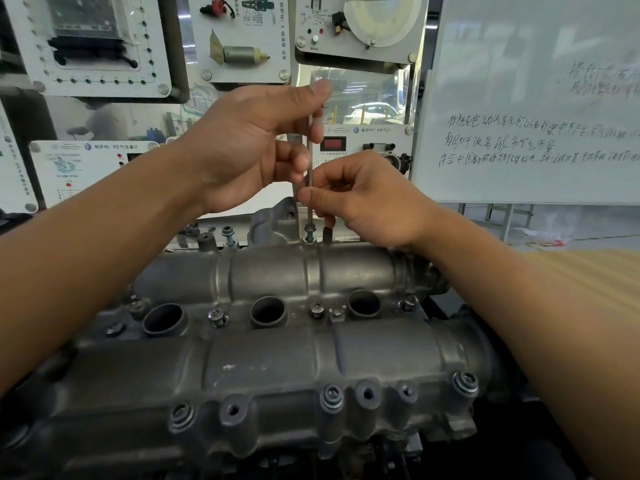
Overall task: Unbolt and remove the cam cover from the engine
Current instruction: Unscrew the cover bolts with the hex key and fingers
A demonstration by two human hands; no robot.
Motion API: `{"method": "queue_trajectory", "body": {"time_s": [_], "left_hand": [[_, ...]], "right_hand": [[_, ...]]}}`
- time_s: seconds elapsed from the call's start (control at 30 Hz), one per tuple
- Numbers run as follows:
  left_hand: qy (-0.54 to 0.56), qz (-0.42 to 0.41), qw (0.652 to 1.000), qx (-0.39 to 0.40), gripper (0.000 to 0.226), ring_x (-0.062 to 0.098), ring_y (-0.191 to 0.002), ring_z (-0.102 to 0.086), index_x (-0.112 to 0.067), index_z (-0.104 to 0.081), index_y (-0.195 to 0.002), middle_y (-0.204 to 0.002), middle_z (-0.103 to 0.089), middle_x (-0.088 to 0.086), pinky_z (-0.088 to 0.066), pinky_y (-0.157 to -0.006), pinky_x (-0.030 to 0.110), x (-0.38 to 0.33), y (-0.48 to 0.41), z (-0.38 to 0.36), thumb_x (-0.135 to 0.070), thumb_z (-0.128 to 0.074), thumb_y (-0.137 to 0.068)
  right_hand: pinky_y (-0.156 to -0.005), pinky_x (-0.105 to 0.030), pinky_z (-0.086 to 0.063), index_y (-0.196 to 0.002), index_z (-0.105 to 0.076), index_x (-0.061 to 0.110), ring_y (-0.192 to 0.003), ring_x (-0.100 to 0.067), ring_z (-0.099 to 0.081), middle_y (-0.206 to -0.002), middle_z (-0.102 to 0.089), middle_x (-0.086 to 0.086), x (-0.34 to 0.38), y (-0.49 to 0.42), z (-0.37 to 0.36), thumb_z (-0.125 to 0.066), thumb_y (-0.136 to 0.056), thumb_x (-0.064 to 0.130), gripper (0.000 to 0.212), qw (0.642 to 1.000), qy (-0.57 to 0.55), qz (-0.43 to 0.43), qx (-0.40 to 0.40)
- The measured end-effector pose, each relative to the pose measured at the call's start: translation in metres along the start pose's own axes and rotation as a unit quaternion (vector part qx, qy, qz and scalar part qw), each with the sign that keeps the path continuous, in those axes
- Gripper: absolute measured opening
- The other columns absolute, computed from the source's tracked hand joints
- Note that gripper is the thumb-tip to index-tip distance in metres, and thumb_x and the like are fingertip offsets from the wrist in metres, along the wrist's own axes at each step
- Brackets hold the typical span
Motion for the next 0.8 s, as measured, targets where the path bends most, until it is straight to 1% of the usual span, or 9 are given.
{"method": "queue_trajectory", "body": {"time_s": [0.1,0.2,0.27,0.37,0.4,0.53,0.6,0.7,0.8], "left_hand": [[-0.032,0.013,0.996,-0.080,0.029,0.011,-0.042,-0.045,-0.019,-0.055,-0.077,-0.068,-0.058,-0.003,-0.038,-0.041,0.021,0.001,0.000,0.009,-0.043,-0.065,-0.091],[-0.037,0.031,0.991,-0.128,0.035,0.012,-0.037,-0.042,-0.021,-0.050,-0.069,-0.060,-0.056,-0.003,-0.035,-0.039,0.020,0.002,0.000,0.015,-0.040,-0.062,-0.096],[-0.036,0.040,0.988,-0.146,0.037,0.012,-0.036,-0.040,-0.022,-0.049,-0.065,-0.058,-0.055,-0.002,-0.034,-0.038,0.021,0.002,0.000,0.018,-0.039,-0.060,-0.096],[-0.030,0.049,0.986,-0.155,0.038,0.013,-0.034,-0.038,-0.021,-0.048,-0.061,-0.056,-0.055,-0.001,-0.033,-0.037,0.021,0.003,0.000,0.021,-0.035,-0.057,-0.095],[-0.027,0.051,0.986,-0.154,0.038,0.014,-0.034,-0.038,-0.021,-0.048,-0.060,-0.056,-0.055,0.000,-0.033,-0.037,0.021,0.004,0.000,0.021,-0.033,-0.056,-0.095],[0.000,0.060,0.989,-0.136,0.038,0.014,-0.034,-0.039,-0.019,-0.049,-0.059,-0.057,-0.057,0.003,-0.034,-0.039,0.020,0.006,-0.001,0.023,-0.026,-0.045,-0.096],[0.026,0.066,0.991,-0.109,0.036,0.013,-0.038,-0.042,-0.017,-0.051,-0.063,-0.060,-0.059,0.003,-0.036,-0.041,0.019,0.007,-0.002,0.022,-0.025,-0.038,-0.096],[0.070,0.069,0.994,-0.038,0.037,0.015,-0.048,-0.050,-0.012,-0.058,-0.074,-0.068,-0.065,0.005,-0.043,-0.047,0.021,0.007,-0.002,0.015,-0.025,-0.032,-0.097],[0.087,0.064,0.994,0.024,0.038,0.017,-0.059,-0.058,-0.008,-0.067,-0.086,-0.080,-0.068,0.008,-0.051,-0.054,0.025,0.007,-0.002,0.008,-0.028,-0.035,-0.095]], "right_hand": [[-0.057,-0.021,-0.040,-0.082,-0.064,-0.012,-0.053,-0.009,-0.045,-0.059,-0.051,-0.003,0.001,0.000,-0.003,-0.061,-0.097,0.011,0.028,1.000,0.012,0.002,0.013],[-0.061,-0.030,-0.042,-0.078,-0.066,-0.004,-0.059,-0.017,-0.047,-0.062,-0.054,-0.007,0.004,0.001,-0.006,-0.060,-0.099,0.012,0.027,0.999,0.024,0.006,0.029],[-0.062,-0.032,-0.043,-0.076,-0.067,0.003,-0.060,-0.018,-0.048,-0.062,-0.055,-0.008,0.006,0.001,-0.006,-0.059,-0.099,0.012,0.025,0.999,0.031,0.009,0.032],[-0.061,-0.039,-0.046,-0.086,-0.068,-0.007,-0.062,-0.023,-0.049,-0.068,-0.058,-0.023,0.006,0.001,-0.007,-0.059,-0.099,0.013,0.024,0.999,0.037,0.012,0.035],[-0.061,-0.040,-0.046,-0.089,-0.068,-0.008,-0.062,-0.023,-0.049,-0.070,-0.059,-0.024,0.006,0.001,-0.006,-0.060,-0.098,0.012,0.024,0.999,0.035,0.012,0.034],[-0.062,-0.035,-0.043,-0.090,-0.071,-0.005,-0.062,-0.022,-0.047,-0.068,-0.056,-0.022,0.006,0.001,-0.006,-0.063,-0.097,0.012,0.021,0.999,0.019,0.013,0.027],[-0.061,-0.037,-0.043,-0.086,-0.072,-0.002,-0.062,-0.024,-0.047,-0.067,-0.056,-0.022,0.006,0.001,-0.005,-0.063,-0.096,0.012,0.020,1.000,0.012,0.014,0.018],[-0.059,-0.043,-0.045,-0.081,-0.066,-0.012,-0.061,-0.026,-0.048,-0.071,-0.056,-0.034,0.006,0.001,-0.003,-0.063,-0.097,0.014,0.031,1.000,0.008,0.015,0.003],[-0.058,-0.031,-0.043,-0.076,-0.062,-0.015,-0.057,-0.021,-0.050,-0.063,-0.057,-0.024,0.005,0.001,0.000,-0.064,-0.097,0.015,0.037,1.000,0.005,0.015,-0.016]]}}
Point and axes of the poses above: each hand's wrist, its own y-axis away from the middle knuckle, its own z-axis out of the back of the hand, x = y × z, the point moved 7 cm from there along -y, towards the middle knuckle
